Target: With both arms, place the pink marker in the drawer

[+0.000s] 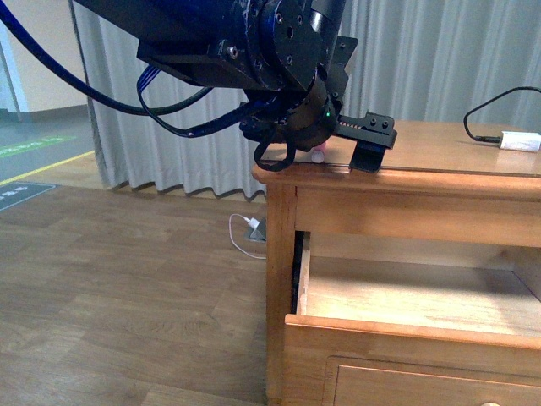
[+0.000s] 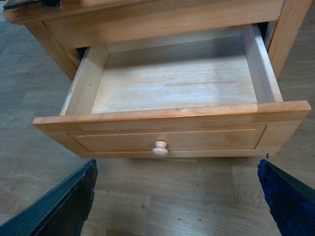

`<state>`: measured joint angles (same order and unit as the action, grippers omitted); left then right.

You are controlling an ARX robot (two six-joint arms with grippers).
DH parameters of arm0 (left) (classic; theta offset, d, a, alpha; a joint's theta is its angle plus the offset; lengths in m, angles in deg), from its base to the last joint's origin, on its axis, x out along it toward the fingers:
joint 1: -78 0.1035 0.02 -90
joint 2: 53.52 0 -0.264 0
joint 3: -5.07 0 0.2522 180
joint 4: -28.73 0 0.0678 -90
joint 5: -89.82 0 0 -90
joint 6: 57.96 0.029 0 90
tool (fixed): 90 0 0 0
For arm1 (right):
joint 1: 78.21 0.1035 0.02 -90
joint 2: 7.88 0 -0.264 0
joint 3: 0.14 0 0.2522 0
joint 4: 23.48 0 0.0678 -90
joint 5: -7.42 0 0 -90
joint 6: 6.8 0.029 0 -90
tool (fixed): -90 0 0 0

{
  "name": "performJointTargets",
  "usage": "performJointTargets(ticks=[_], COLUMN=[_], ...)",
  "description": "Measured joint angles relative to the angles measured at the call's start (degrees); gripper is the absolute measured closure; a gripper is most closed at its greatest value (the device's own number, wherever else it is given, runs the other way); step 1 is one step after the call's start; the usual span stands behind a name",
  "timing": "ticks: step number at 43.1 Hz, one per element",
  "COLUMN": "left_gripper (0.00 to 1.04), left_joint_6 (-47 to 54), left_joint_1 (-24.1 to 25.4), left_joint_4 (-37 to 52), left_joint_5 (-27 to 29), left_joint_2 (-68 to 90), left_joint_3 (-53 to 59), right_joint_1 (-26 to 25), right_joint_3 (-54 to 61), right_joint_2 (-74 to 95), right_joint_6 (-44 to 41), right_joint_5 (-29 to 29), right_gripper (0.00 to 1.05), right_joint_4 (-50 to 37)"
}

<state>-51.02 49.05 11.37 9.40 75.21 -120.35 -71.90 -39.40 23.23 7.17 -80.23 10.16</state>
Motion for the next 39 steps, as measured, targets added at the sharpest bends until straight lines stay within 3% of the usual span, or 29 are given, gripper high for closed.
performJointTargets(ticks=[7, 13, 23, 31, 39], left_gripper=[0.26, 0.54, 0.89, 0.9, 0.9], left_joint_6=[0.04, 0.2, 0.63, 4.33, 11.61], left_joint_1=[-0.07, -0.04, 0.37, 0.52, 0.0], left_joint_4=[-0.85, -1.22, -0.02, 8.52, 15.52], left_joint_5=[0.35, 0.52, 0.28, -7.52, -22.93], left_joint_2=[0.28, 0.68, 0.42, -4.42, -17.9], left_joint_3=[-0.66, -1.16, -0.09, 9.05, 23.58], right_joint_1=[0.0, 0.0, 0.0, 0.0, 0.0], right_joint_3=[0.0, 0.0, 0.0, 0.0, 0.0], right_joint_2=[0.0, 0.0, 0.0, 0.0, 0.0], right_joint_6=[0.0, 0.0, 0.0, 0.0, 0.0], right_joint_5=[0.0, 0.0, 0.02, 0.0, 0.0], right_gripper=[0.08, 0.08, 0.08, 0.08, 0.08], right_joint_4=[0.0, 0.0, 0.0, -0.02, -0.02])
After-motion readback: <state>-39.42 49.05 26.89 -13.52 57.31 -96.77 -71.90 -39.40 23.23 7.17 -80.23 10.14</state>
